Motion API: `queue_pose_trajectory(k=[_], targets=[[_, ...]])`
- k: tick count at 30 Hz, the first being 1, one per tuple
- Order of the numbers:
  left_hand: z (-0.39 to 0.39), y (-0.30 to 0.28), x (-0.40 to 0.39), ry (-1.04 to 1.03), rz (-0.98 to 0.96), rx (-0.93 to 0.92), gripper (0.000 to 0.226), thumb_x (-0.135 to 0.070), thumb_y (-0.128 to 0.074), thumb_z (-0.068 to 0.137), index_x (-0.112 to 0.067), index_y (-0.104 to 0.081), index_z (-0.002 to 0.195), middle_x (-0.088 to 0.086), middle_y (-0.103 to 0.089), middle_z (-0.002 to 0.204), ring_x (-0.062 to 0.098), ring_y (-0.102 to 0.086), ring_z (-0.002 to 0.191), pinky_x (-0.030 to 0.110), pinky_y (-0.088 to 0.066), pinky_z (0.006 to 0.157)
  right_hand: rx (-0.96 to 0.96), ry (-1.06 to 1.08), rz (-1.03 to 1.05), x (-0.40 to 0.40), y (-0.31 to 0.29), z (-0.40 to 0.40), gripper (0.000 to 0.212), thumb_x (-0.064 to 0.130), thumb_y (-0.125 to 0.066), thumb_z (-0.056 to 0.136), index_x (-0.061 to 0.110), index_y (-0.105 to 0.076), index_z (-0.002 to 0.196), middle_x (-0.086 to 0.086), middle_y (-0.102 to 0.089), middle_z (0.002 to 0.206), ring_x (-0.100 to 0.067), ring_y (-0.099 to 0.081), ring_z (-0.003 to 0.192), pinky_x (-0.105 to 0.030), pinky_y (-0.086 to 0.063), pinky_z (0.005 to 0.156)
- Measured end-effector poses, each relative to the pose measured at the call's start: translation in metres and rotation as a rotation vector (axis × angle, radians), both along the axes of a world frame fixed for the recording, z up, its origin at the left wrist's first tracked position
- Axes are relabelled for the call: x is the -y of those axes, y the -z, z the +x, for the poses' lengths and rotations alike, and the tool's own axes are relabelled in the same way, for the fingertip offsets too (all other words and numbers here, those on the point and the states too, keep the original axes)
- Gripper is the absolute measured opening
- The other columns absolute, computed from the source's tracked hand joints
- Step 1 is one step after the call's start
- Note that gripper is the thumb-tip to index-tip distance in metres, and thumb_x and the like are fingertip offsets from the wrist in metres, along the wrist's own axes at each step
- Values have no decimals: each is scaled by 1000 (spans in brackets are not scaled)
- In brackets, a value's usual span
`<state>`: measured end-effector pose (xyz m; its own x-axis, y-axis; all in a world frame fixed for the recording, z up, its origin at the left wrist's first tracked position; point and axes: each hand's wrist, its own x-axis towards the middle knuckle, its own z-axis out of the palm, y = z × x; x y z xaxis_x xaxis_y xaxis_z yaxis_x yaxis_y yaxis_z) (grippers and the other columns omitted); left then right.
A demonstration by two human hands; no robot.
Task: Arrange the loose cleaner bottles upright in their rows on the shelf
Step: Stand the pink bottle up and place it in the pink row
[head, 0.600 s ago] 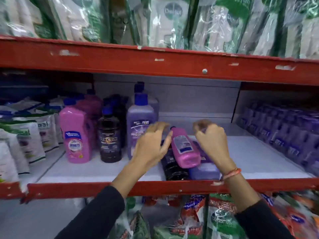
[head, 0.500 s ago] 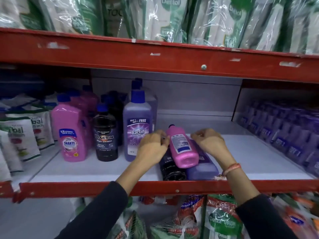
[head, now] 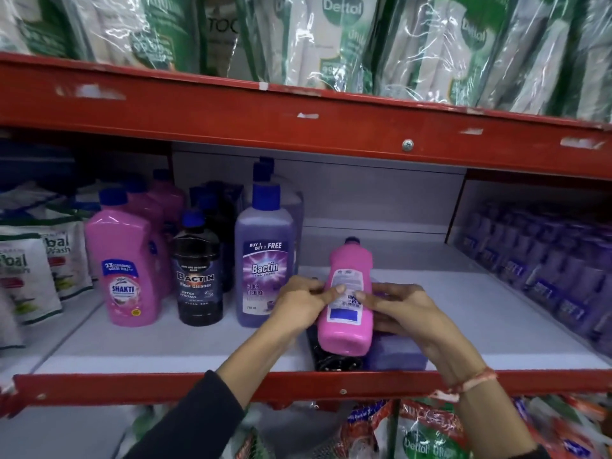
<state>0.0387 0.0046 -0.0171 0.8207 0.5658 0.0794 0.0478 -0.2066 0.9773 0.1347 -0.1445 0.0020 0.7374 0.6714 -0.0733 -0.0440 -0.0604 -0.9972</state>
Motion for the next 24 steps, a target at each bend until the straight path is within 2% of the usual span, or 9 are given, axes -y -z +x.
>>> queue_pose_trajectory(k=[3, 5, 7, 9, 11, 14, 19, 22, 24], targets=[[-23, -9, -1, 31, -52, 149, 20, -14, -74, 78, -14, -72, 98, 0, -74, 88, 9, -72, 73, 28, -61, 72, 68, -10, 76, -2, -3, -21, 42, -3, -72, 79, 3, -61, 119, -22, -71, 106, -20, -73, 72, -24, -63, 59], [-44, -11, -7, 9, 11, 198, 30, -16, -80, 71, -24, -68, 98, -7, -72, 93, 12, -72, 80, 31, -60, 75, 147, -27, 112, -7, -5, -37, 42, -6, -73, 76, 9, -64, 114, -15, -71, 95, -12, -73, 66, -21, -60, 56], [-65, -10, -16, -15, 57, 232, 49, -17, -83, 66, -21, -65, 111, -3, -72, 105, 21, -73, 88, 38, -61, 78, 230, -39, 140, -13, -7, -55, 48, -8, -75, 73, 12, -63, 115, -9, -72, 93, -10, -73, 66, -20, -61, 58], [-90, -7, -32, -27, 58, 295, 55, -5, -81, 68, -18, -62, 118, -4, -71, 106, 11, -73, 83, 28, -61, 69, 311, -52, 161, -30, -6, -75, 51, -8, -78, 70, 18, -62, 111, -4, -73, 94, -9, -74, 69, -20, -61, 62], [-116, -6, -47, -37, 64, 340, 55, 4, -77, 68, -22, -61, 114, -5, -70, 104, 2, -72, 77, 19, -58, 63, 389, -76, 180, -51, -4, -95, 51, -3, -80, 68, 26, -62, 106, -2, -73, 95, -12, -75, 76, -23, -62, 66], [-157, -3, -74, -81, 82, 388, 57, 7, -75, 67, -31, -61, 107, -3, -71, 106, 3, -72, 81, 19, -59, 66, 433, -132, 211, -88, 3, -123, 50, 3, -82, 69, 28, -61, 107, -2, -72, 99, -22, -73, 87, -29, -63, 70], [-217, 7, -124, -203, 146, 420, 59, 8, -75, 66, -30, -61, 109, -6, -69, 105, 0, -72, 81, 15, -57, 68, 434, -230, 247, -158, 17, -171, 50, 0, -78, 75, 19, -57, 115, -4, -69, 102, -12, -72, 82, -26, -61, 68], [-236, 16, -148, -254, 179, 429, 59, 6, -75, 69, -31, -58, 112, 4, -63, 111, -4, -70, 85, 12, -56, 71, 477, -256, 236, -188, 27, -189, 51, 7, -78, 77, 23, -56, 120, -3, -70, 106, -25, -72, 94, -36, -61, 80], [-244, 22, -157, -255, 203, 428, 59, 4, -74, 72, -37, -57, 110, 4, -61, 109, -5, -69, 87, 11, -55, 73, 492, -259, 225, -201, 33, -196, 52, 10, -78, 78, 29, -56, 120, 3, -71, 104, -22, -72, 95, -36, -59, 84]])
